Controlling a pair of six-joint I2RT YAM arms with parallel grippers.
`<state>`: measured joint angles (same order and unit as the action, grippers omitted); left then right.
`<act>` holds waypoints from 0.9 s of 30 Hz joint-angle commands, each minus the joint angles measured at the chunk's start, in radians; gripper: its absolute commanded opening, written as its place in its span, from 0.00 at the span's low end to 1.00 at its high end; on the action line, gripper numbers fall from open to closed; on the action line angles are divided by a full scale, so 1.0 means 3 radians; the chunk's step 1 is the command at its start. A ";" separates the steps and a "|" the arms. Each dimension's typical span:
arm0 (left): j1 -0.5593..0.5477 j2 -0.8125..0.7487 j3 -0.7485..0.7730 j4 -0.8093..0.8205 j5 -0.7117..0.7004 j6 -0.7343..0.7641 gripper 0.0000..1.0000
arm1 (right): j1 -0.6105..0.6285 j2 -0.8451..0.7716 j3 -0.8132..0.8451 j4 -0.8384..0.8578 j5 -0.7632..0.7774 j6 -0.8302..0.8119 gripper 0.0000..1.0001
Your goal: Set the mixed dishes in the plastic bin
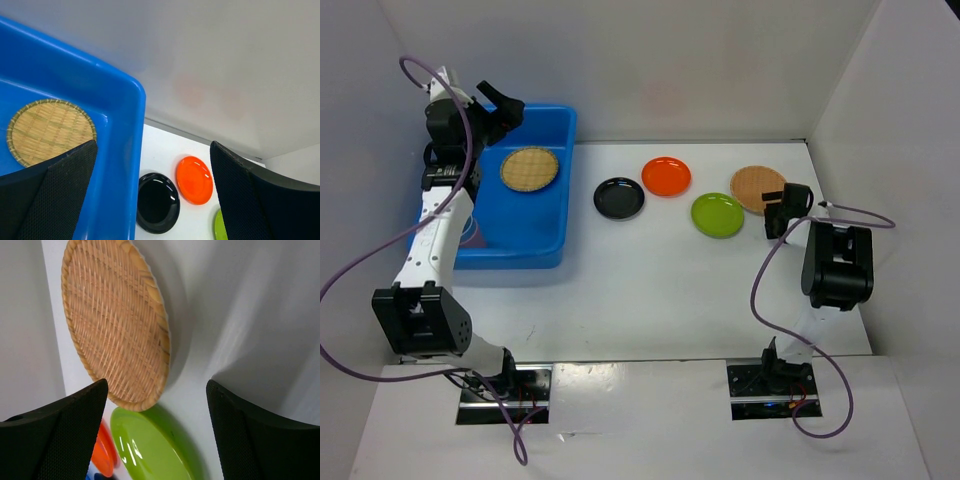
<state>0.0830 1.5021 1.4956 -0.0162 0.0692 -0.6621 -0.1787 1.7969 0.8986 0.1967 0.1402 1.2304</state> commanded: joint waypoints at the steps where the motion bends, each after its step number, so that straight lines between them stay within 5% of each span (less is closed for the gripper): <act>1: 0.0015 -0.0236 -0.0056 0.0289 0.0096 -0.0007 0.99 | 0.0013 0.0171 0.0073 0.0075 -0.0160 0.0102 0.84; 12: 0.0046 -0.0298 -0.0092 0.0351 0.0158 -0.0007 0.99 | -0.0018 0.0402 0.0216 0.0111 -0.0365 0.0199 0.64; 15: 0.0076 -0.0328 -0.0123 0.0417 0.0158 -0.0043 0.99 | -0.0054 0.0473 0.0247 0.0111 -0.0431 0.0235 0.51; 16: 0.0076 -0.0328 -0.0153 0.0417 0.0198 -0.0043 0.99 | -0.0054 0.0473 0.0247 0.0111 -0.0432 0.0235 0.37; 20: 0.0107 -0.0359 -0.0189 0.0417 0.0199 -0.0073 0.99 | -0.0054 0.0504 0.0282 0.0045 -0.0432 0.0235 0.13; 23: 0.0137 -0.0359 -0.0189 0.0453 0.0260 -0.0074 0.99 | -0.0084 0.0504 0.0313 0.0014 -0.0432 0.0235 0.00; 27: 0.0138 -0.0395 -0.0220 0.0453 0.0290 -0.0104 0.99 | -0.0084 0.0417 0.0278 -0.0057 -0.0401 0.0123 0.00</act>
<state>0.1173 1.4296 1.4361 0.0540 0.1291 -0.6697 -0.1967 1.9263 0.9905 0.2768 -0.0151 1.3197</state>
